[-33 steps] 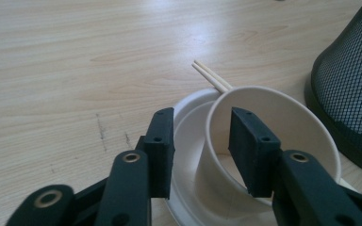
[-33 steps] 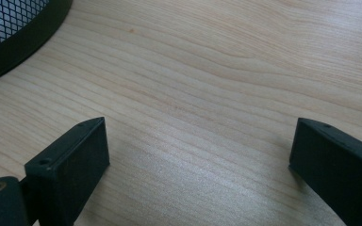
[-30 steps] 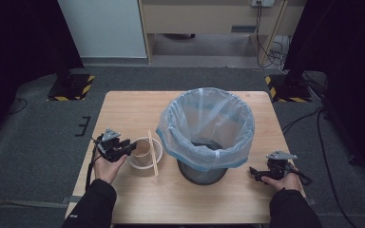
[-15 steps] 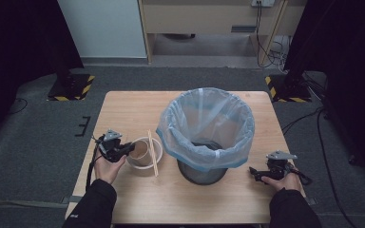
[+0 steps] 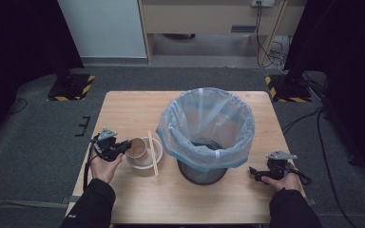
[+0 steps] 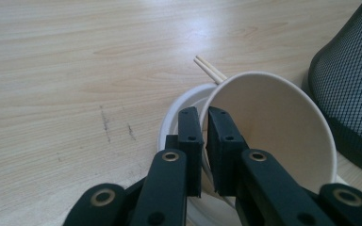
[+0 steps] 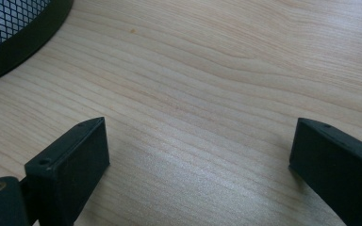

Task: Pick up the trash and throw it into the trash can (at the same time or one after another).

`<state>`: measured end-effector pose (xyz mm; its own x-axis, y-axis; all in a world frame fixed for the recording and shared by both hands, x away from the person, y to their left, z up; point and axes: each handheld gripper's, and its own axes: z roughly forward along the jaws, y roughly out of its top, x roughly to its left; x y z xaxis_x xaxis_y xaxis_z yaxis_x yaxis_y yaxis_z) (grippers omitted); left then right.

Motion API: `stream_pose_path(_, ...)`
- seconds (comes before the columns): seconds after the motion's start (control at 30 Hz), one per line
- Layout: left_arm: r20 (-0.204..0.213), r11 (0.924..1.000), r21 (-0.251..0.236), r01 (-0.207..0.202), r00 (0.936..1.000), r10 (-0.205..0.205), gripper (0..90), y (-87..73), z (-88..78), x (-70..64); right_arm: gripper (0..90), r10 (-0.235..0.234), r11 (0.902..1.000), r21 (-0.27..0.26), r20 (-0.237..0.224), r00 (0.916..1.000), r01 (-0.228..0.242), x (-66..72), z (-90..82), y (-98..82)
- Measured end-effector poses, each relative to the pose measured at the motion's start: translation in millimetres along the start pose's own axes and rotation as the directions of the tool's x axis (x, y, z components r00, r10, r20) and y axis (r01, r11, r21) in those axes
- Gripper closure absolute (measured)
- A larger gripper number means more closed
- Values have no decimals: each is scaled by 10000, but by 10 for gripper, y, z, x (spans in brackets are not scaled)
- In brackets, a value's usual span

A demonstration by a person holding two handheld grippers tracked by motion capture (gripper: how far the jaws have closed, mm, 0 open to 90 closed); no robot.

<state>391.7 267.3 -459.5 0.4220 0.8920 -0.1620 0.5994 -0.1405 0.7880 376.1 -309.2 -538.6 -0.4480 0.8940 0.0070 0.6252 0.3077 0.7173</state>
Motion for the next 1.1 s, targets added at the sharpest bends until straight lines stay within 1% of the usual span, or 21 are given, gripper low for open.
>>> stream_pose_path(0.07,29,9998,-203,82,10000,-82,842,22,-47,7,55,0,10000,-1,-2,10000,0,0,0,0)
stream_pose_path(0.1,15,9990,-437,108,9999,-108,842,50,-100,12,55,-2,10000,-3,-1,10000,2,0,0,0)
stream_pose_path(0.13,15,9990,-437,108,9999,-108,842,50,-100,12,55,-2,10000,-3,-1,10000,2,0,0,0)
stream_pose_path(0.17,-13,9983,-565,114,9999,-115,842,65,-125,12,55,0,10000,-1,-1,10000,0,0,0,0)
stream_pose_path(0.2,-71,9970,-771,105,9999,-111,842,83,-168,19,55,-2,10000,0,-1,10000,2,0,0,0)
stream_pose_path(0.27,-109,9966,-823,84,9999,-93,842,89,-187,24,55,-1,10000,-1,-1,10000,1,0,0,0)
stream_pose_path(0.47,-16,9908,-1344,131,9999,-135,842,138,-293,24,55,-1,10000,-2,-1,10000,1,0,0,0)
stream_pose_path(0.5,-10,9877,-1561,95,10000,-98,842,168,-342,13,53,-5,10000,6,-3,10000,5,0,0,0)
stream_pose_path(0.53,-10,9877,-1561,95,10000,-98,842,168,-342,13,53,-5,10000,6,-3,10000,5,0,0,0)
stream_pose_path(0.6,-28,9829,-1842,76,10000,-82,841,200,-402,7,52,-11,10000,8,-7,10000,11,0,1,0)
stream_pose_path(0.73,-117,9749,-2226,15,9999,-42,842,244,-498,5,50,-4,10000,18,-15,10000,4,2,1,0)
stream_pose_path(0.77,-118,9708,-2400,28,9999,-58,842,262,-540,6,48,-4,10000,22,-16,10000,4,3,2,1)
stream_pose_path(0.8,-118,9708,-2400,28,9999,-58,842,262,-540,6,48,-4,10000,22,-16,10000,4,3,2,1)
stream_pose_path(0.83,-125,9690,-2470,27,9999,-59,842,272,-561,8,48,-6,10000,26,-19,10000,6,3,2,1)
stream_pose_path(0.87,-119,9665,-2566,39,9999,-72,842,280,-581,10,47,-8,10000,29,-20,10000,8,3,2,1)
stream_pose_path(0.9,-113,9620,-2729,60,9999,-94,842,297,-622,12,47,-12,10000,31,-21,10000,13,3,2,1)
stream_pose_path(0.93,-113,9620,-2729,60,9999,-94,842,297,-622,12,47,-12,10000,31,-21,10000,13,3,2,1)
stream_pose_path(1.1,-88,9490,-3150,85,9999,-118,842,335,-715,5,45,-27,10000,48,-24,10000,27,3,2,1)
